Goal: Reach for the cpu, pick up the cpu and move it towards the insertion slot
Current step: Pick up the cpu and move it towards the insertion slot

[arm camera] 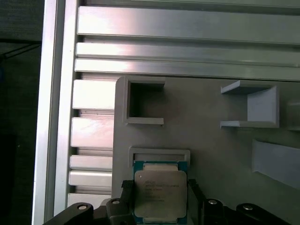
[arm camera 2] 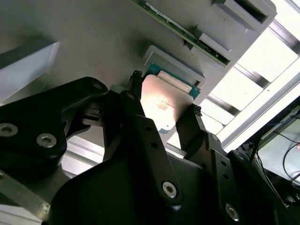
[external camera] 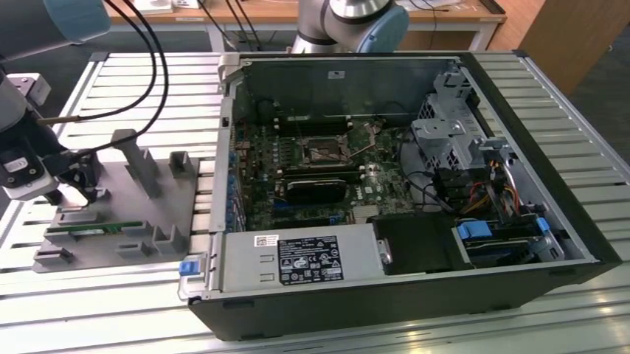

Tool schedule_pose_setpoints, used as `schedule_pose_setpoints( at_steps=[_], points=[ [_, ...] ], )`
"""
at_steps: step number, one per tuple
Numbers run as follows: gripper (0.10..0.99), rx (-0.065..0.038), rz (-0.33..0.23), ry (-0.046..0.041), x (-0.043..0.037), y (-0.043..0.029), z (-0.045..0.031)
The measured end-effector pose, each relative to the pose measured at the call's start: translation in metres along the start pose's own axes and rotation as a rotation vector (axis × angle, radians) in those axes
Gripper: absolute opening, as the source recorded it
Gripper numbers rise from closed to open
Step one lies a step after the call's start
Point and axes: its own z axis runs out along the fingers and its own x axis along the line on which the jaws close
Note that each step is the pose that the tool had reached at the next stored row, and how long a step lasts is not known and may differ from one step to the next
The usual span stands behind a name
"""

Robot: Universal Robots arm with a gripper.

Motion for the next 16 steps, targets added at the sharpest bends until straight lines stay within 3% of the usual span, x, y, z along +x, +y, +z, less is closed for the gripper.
schedule_pose_setpoints(
  at_steps=[16],
  points=[
    [0.541,0.000,0.000,0.0000,0.0000,0.0005,-0.0122]
  ],
)
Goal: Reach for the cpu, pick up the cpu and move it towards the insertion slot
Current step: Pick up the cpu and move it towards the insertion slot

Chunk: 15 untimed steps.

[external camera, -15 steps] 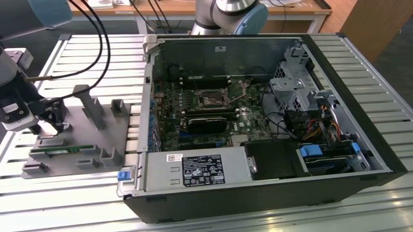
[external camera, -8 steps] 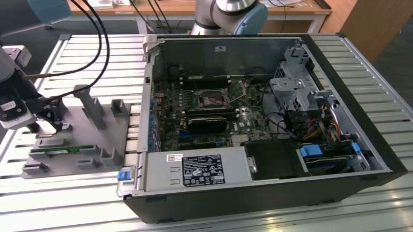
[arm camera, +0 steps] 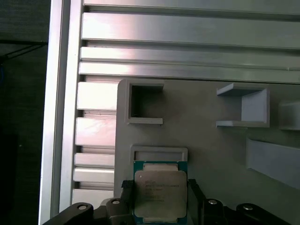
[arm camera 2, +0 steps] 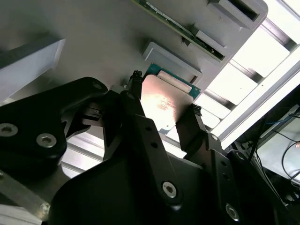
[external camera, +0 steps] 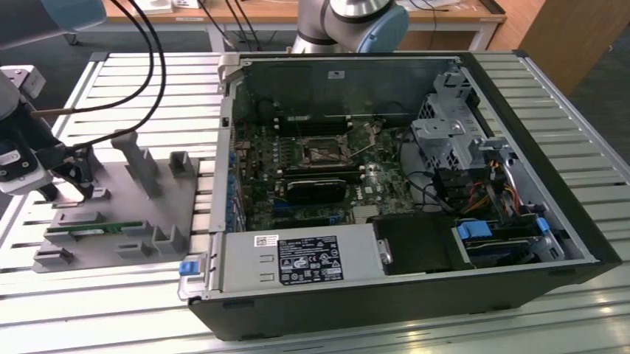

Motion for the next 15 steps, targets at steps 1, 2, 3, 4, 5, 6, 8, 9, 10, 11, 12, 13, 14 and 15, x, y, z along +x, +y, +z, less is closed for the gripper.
schedule_pose_setpoints(
  at_steps=[1,2,3,4,5,6,8,9,10,11,12,13,14,15],
  points=[
    [0.541,0.000,0.000,0.0000,0.0000,0.0000,-0.0009],
    [0.541,0.000,0.000,0.0000,0.0000,0.0001,-0.0021],
    [0.541,0.000,0.000,0.0000,0.0000,0.0001,-0.0030],
    [0.541,0.000,0.000,0.0000,0.0000,0.0001,-0.0039],
    [0.541,0.000,0.000,0.0000,0.0000,0.0002,-0.0047],
    [0.541,0.000,0.000,0.0000,0.0000,0.0002,-0.0054],
    [0.541,0.000,0.000,-0.0001,0.0000,0.0003,-0.0067],
    [0.541,0.000,0.000,-0.0001,0.0000,0.0003,-0.0073],
    [0.541,0.000,0.000,0.0000,0.0000,0.0003,-0.0079],
    [0.541,0.000,0.000,0.0000,0.0000,0.0004,-0.0086],
    [0.541,0.000,0.000,0.0000,0.0000,0.0004,-0.0092],
    [0.541,0.000,0.000,-0.0001,0.0000,0.0004,-0.0100],
    [0.541,0.000,0.000,-0.0001,0.0000,0.0004,-0.0109],
    [0.541,0.000,0.000,-0.0001,0.0000,0.0005,-0.0120]
  ],
)
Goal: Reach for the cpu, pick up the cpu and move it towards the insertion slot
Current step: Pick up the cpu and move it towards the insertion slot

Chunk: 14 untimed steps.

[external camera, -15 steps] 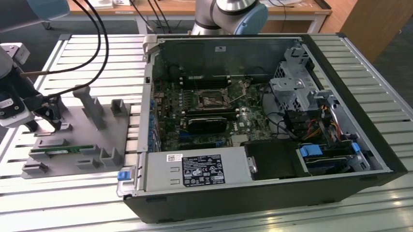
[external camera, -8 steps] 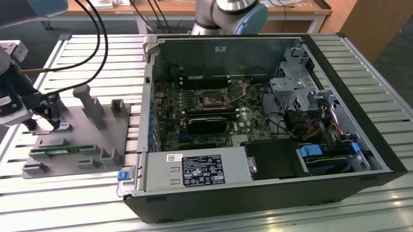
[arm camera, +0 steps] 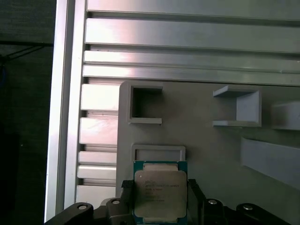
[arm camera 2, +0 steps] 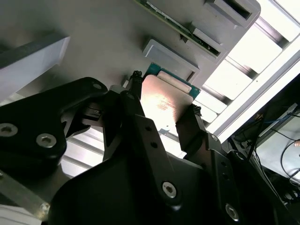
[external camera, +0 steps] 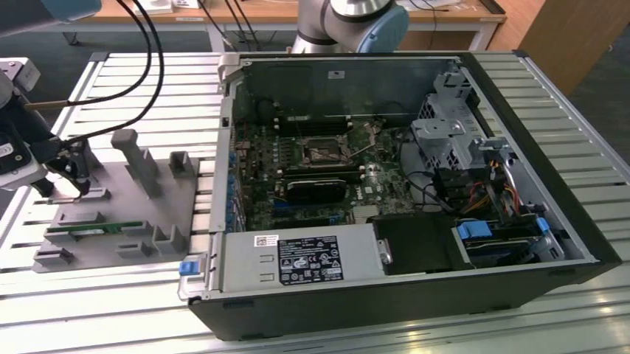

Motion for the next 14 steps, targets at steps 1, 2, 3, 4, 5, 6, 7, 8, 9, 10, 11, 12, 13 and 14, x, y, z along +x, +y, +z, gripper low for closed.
schedule_pose_setpoints(
  at_steps=[1,2,3,4,5,6,7,8,9,10,11,12,13,14],
  points=[
    [0.541,0.000,0.000,0.0001,0.0000,0.0000,-0.0011],
    [0.541,0.000,0.000,0.0000,0.0000,0.0001,-0.0021],
    [0.541,0.000,0.000,0.0001,0.0000,0.0001,-0.0029],
    [0.541,0.000,0.000,0.0001,0.0000,0.0002,-0.0038],
    [0.541,0.000,0.000,0.0001,0.0000,0.0002,-0.0046],
    [0.541,0.000,0.000,0.0000,0.0000,0.0002,-0.0053],
    [0.541,0.000,0.000,0.0000,0.0000,0.0002,-0.0059],
    [0.541,0.000,0.000,0.0001,0.0000,0.0003,-0.0066],
    [0.541,0.000,0.000,0.0001,0.0000,0.0003,-0.0073],
    [0.541,0.000,0.000,0.0001,0.0000,0.0003,-0.0079],
    [0.541,0.000,0.000,0.0000,0.0000,0.0003,-0.0086],
    [0.541,0.000,0.000,0.0000,0.0000,0.0004,-0.0091],
    [0.541,0.000,0.000,0.0000,0.0000,0.0004,-0.0098],
    [0.541,0.000,0.000,0.0000,0.0000,0.0004,-0.0105]
  ],
)
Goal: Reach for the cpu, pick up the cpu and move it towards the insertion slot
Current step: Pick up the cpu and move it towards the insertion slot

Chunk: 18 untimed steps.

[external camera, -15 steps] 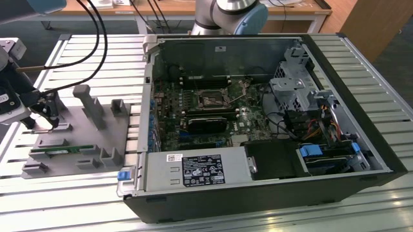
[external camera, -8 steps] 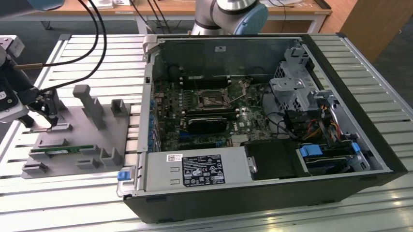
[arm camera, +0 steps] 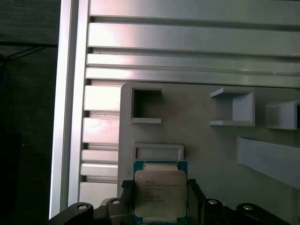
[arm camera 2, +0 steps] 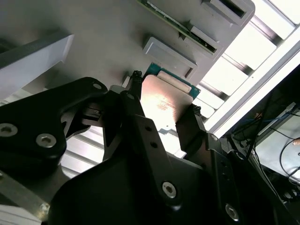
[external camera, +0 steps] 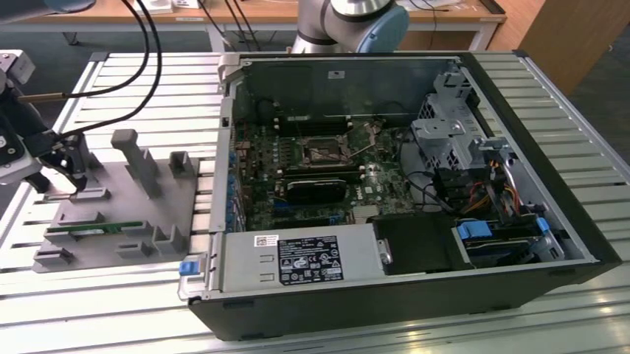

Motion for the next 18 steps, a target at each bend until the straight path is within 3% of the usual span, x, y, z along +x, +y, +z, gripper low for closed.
schedule_pose_setpoints(
  at_steps=[18],
  points=[
    [0.541,0.000,0.000,0.0001,0.0000,0.0004,-0.0087]
  ],
)
